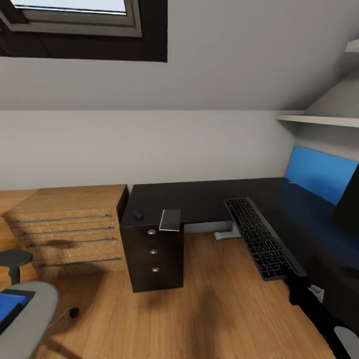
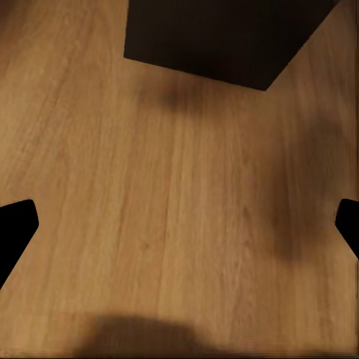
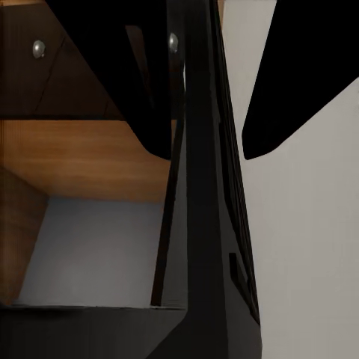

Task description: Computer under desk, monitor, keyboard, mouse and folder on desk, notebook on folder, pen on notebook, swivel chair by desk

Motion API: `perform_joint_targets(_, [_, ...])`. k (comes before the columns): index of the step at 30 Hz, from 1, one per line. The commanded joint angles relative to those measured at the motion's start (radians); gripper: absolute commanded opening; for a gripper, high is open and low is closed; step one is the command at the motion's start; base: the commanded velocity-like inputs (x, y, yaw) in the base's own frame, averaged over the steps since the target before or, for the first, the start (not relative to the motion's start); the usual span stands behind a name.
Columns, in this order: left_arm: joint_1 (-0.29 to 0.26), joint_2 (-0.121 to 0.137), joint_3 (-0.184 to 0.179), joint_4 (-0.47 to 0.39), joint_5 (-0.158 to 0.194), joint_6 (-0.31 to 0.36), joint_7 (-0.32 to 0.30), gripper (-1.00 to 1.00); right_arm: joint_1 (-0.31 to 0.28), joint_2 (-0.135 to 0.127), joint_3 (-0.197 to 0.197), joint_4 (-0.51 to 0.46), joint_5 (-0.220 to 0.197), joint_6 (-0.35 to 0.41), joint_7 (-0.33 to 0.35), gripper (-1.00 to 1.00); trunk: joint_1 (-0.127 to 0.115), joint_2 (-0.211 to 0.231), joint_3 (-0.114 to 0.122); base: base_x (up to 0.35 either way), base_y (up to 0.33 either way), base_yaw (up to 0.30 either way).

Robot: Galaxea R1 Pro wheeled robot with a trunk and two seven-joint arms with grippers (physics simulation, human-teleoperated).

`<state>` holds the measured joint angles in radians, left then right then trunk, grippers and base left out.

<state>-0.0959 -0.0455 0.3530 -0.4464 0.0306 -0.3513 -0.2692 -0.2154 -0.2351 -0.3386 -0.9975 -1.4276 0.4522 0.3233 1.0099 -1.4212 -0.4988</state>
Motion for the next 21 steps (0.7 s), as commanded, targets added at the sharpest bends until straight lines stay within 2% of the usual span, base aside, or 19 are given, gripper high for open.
perform_joint_targets(1, [-0.001, -0.001, 0.008, 0.000, 0.003, 0.000, -0.010, 1.00, -0.001, 0.000, -0.002, 0.000, -0.010, 0.008, 0.000, -1.00, 0.000, -0.001, -0.001, -0.135, -0.157, -0.014])
perform_joint_targets(9, [-0.001, -0.002, 0.007, 0.000, 0.002, 0.000, -0.012, 1.00, -0.001, 0.000, 0.002, 0.000, -0.002, 0.008, 0.000, -1.00, 0.000, -0.001, -0.001, -0.040, -0.046, -0.004])
perform_joint_targets(21, [-0.001, -0.002, 0.006, 0.000, 0.002, 0.000, -0.011, 1.00, -0.001, 0.001, 0.003, -0.001, 0.008, 0.009, 0.001, -1.00, -0.046, 0.083, 0.036, -0.002, -0.002, 0.012])
